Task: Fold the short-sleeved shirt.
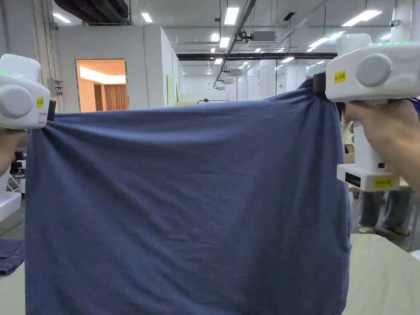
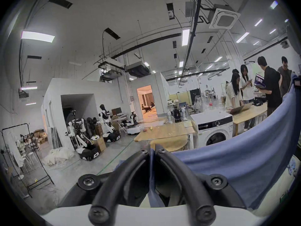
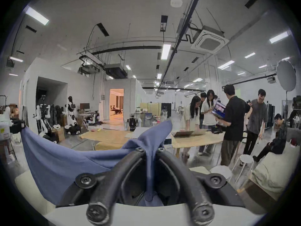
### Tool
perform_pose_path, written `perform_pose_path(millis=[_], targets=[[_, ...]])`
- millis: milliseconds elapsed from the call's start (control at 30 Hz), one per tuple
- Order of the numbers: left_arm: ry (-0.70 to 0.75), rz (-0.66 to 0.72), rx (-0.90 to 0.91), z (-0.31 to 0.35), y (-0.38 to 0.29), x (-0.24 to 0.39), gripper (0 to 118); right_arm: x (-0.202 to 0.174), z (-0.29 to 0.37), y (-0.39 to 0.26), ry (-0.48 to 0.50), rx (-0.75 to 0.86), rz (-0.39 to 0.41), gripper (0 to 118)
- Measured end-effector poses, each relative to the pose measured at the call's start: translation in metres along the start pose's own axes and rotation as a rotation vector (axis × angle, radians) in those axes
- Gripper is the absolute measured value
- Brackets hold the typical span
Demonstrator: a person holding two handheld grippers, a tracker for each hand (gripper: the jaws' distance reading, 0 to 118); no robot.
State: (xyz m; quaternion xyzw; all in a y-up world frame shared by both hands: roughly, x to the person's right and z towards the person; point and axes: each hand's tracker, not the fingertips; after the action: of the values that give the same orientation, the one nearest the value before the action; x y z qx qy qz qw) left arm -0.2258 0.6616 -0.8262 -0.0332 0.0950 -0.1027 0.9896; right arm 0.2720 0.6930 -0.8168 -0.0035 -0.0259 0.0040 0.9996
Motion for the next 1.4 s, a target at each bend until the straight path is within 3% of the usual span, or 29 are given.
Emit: perform_pose_path(millis=[133, 367, 467, 700, 800, 867, 967, 1133, 1267, 1300, 1333, 1400], targets=[[-0.007, 0.002, -0.013, -0.001, -0.012, 0.003, 0, 0.003, 0.0, -0.014, 0.003, -0.01, -0.004, 4], [-0.039, 0.059, -0.08, 0.001, -0.103, 0.017, 0, 0.009, 0.004, -0.1, -0.002, -0.078, -0.029, 4], [-0.087, 0.088, -0.091, 0.02, -0.122, 0.016, 0, 0.018, 0.029, -0.114, 0.019, -0.077, -0.064, 4], [-0.182, 0.151, -0.092, 0.114, -0.202, 0.01, 0, 0.034, 0.136, -0.181, 0.035, -0.123, -0.026, 4], [-0.21, 0.143, -0.149, 0.157, -0.262, 0.011, 0, 0.034, 0.188, -0.237, 0.038, -0.192, 0.049, 4], [-0.226, 0.159, -0.193, 0.188, -0.312, 0.012, 0, 0.035, 0.227, -0.287, 0.067, -0.244, 0.056, 4], [-0.22, 0.138, -0.234, 0.233, -0.38, 0.02, 0, 0.034, 0.274, -0.363, 0.06, -0.355, 0.027, 4], [-0.223, 0.13, -0.455, 0.281, -0.465, 0.031, 0, 0.037, 0.316, -0.484, 0.027, -0.616, 0.013, 4], [-0.23, 0.112, -0.544, 0.289, -0.499, 0.031, 0, 0.036, 0.329, -0.52, 0.014, -0.671, 0.013, 4], [-0.225, 0.115, -0.535, 0.292, -0.499, 0.032, 2, 0.036, 0.332, -0.52, 0.016, -0.671, 0.011, 6], [-0.222, 0.116, -0.524, 0.294, -0.495, 0.031, 22, 0.036, 0.334, -0.517, 0.021, -0.663, 0.007, 23], [-0.234, 0.133, -0.51, 0.299, -0.485, 0.026, 88, 0.032, 0.336, -0.51, 0.036, -0.654, 0.026, 87]])
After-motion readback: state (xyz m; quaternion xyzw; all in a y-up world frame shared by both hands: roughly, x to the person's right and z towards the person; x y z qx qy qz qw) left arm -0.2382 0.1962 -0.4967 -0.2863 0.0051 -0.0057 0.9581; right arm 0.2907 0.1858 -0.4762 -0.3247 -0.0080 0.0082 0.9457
